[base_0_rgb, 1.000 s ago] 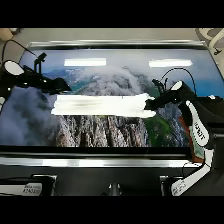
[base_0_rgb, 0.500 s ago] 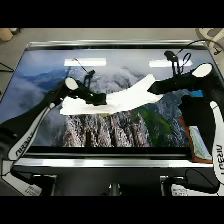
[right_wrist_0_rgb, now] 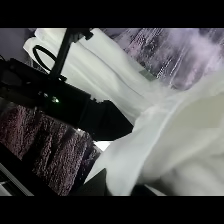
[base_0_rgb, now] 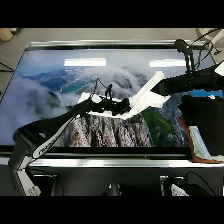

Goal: Fold the shirts.

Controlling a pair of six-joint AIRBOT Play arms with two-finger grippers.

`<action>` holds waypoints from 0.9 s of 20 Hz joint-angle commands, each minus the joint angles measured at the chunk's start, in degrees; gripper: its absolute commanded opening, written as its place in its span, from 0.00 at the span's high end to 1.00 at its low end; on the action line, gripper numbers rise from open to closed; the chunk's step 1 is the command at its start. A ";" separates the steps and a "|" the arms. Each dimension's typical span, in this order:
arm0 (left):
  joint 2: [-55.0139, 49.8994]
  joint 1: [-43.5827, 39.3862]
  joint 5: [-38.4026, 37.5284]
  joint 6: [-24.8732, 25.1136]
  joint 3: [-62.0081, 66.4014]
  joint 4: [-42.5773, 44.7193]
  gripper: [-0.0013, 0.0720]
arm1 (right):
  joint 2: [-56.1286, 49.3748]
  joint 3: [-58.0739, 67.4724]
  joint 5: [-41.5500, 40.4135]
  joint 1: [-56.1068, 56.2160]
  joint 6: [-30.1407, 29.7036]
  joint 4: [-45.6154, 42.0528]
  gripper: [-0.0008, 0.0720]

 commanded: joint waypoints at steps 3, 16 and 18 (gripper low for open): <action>0.50 -0.76 2.78 5.79 0.02 -2.95 0.94 | -0.04 0.02 -0.17 0.04 0.31 1.07 0.97; 36.83 33.40 -11.41 -0.57 0.02 34.18 0.94 | -27.04 0.04 -26.34 23.45 -7.28 26.08 0.96; 40.94 33.35 -11.93 0.22 0.00 34.18 0.94 | -31.85 0.04 -27.85 25.64 -9.97 34.58 0.96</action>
